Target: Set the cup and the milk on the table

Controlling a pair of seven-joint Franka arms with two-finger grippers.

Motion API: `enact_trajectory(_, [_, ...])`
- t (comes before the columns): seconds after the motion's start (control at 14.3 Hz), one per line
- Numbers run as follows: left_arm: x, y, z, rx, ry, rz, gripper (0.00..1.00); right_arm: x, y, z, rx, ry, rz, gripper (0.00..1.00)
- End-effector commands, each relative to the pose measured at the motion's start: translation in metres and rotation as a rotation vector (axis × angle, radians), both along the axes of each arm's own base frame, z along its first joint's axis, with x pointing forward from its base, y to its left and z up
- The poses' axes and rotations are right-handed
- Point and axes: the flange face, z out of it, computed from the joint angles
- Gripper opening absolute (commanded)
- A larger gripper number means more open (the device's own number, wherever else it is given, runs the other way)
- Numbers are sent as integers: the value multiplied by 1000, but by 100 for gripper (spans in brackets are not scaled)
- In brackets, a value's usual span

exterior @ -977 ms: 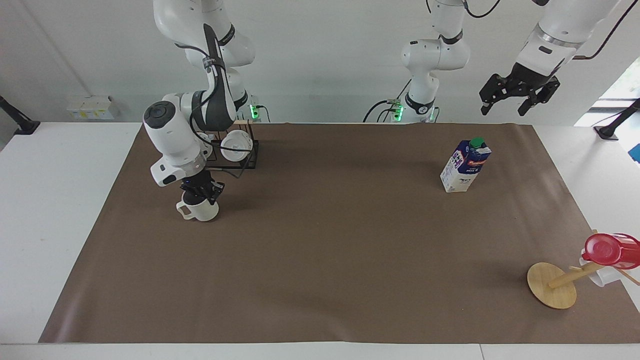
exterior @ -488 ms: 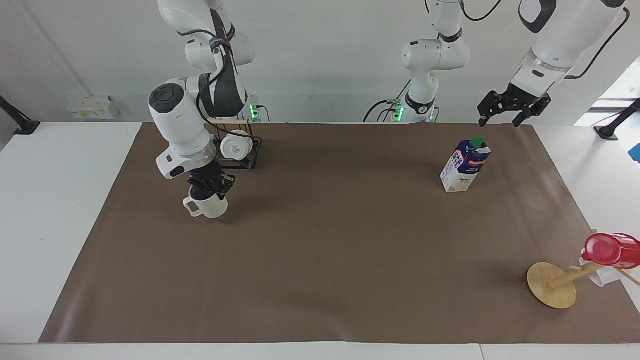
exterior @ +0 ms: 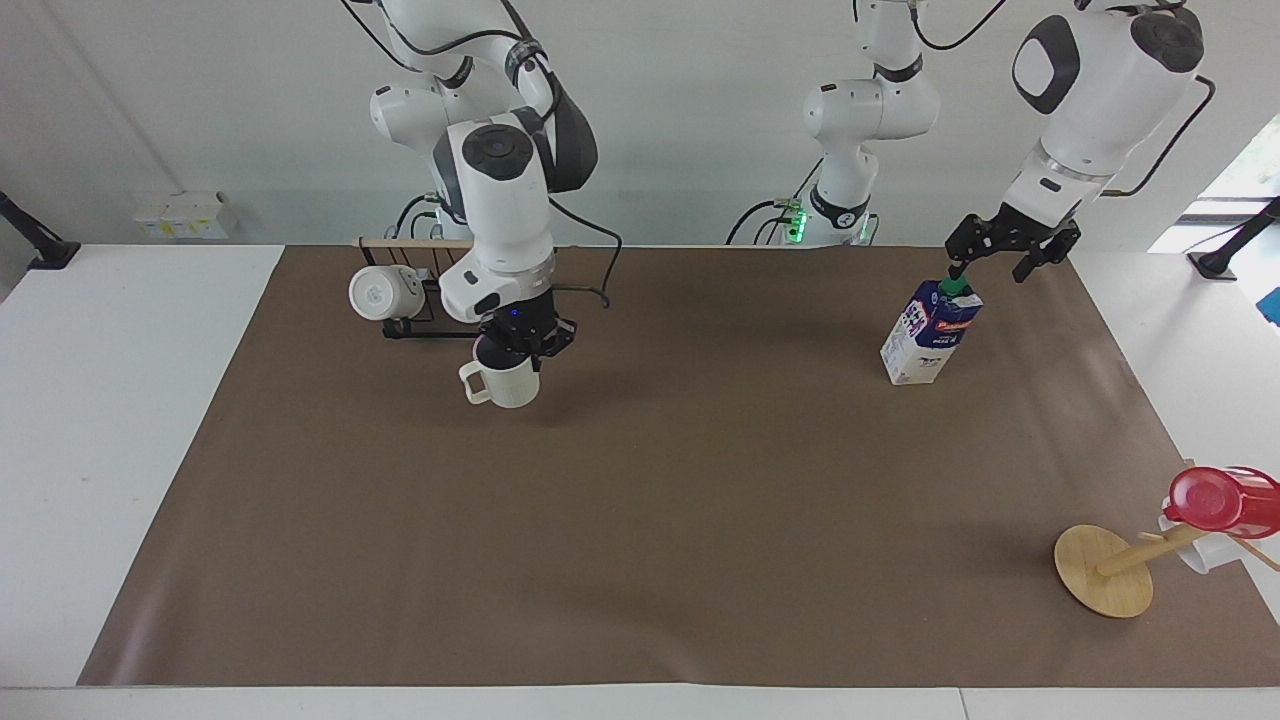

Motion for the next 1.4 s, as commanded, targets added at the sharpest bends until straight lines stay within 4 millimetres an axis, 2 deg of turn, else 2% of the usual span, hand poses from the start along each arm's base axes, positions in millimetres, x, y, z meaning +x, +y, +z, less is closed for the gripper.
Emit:
enact_trajectory(0.0, [-20,-3,-20,0,-43,-14,100,-12,34,2,-3,5,-8,0])
enact_trajectory(0.14, [-21,-5,-26,0,-52,-7,100,-24,77,-8,-2,9,-11,0])
enact_trajectory(0.28, [-21,-8,-28,1,-52,-11,100,-28,94,-19,-7,17,-30,0])
enact_trajectory(0.42, [-24,-8,-35,1,-58,-11,100,-23,109,-34,-2,9,-51,0])
enact_trajectory(0.56, [-25,-8,-36,1,-64,-10,100,-8,140,-49,5,-1,-95,0])
enact_trajectory(0.63, [-25,-8,-36,1,-66,-10,100,-7,160,-56,6,-4,-94,0])
enact_trajectory(0.7, [-25,-8,-36,1,-69,-10,100,-5,172,-64,1,-3,-87,0])
enact_trajectory(0.91, [-30,-7,-55,2,-86,-13,100,4,169,-68,21,-27,-93,0])
enact_trajectory(1.12, [-30,-9,-56,2,-86,-19,100,2,178,-90,7,-24,-75,0])
enact_trajectory(1.33, [-28,-17,-55,2,-98,-39,100,0,179,-95,8,-26,-54,0])
